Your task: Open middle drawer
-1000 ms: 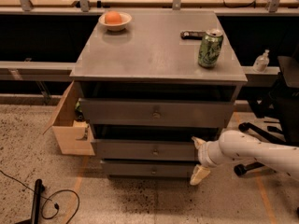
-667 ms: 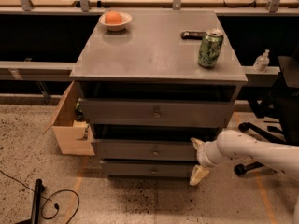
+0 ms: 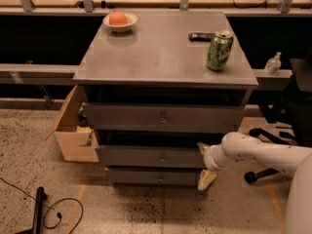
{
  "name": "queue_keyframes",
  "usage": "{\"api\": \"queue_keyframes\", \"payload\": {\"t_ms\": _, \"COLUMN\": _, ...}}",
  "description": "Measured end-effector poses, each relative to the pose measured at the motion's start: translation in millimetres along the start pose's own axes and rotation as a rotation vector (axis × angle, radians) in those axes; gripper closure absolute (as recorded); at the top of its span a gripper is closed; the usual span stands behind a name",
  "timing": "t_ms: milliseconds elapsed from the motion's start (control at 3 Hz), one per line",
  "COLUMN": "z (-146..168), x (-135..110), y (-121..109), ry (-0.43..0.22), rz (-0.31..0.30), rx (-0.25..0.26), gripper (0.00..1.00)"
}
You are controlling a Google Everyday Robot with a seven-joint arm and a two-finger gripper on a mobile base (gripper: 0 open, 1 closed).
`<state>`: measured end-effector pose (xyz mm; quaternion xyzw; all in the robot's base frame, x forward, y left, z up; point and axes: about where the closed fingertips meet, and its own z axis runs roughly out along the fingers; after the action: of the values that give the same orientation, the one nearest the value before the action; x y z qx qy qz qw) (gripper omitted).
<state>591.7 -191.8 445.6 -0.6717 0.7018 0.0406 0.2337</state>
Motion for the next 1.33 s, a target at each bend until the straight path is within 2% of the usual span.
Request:
{"api": "queue_keyframes", "payload": {"t_ms": 667, "z": 14.5, "x": 6.6, "y": -19.8, "ry": 0.029, "rz": -0.054, "rx": -0.029, "gripper": 0.0}}
{"api": "queue_keyframes", "payload": {"t_ms": 1333, "z": 41.9, "x": 12.7, "y": -35.3, "ry": 0.058, "rz": -0.077, "rx": -0.058, "gripper": 0.0}}
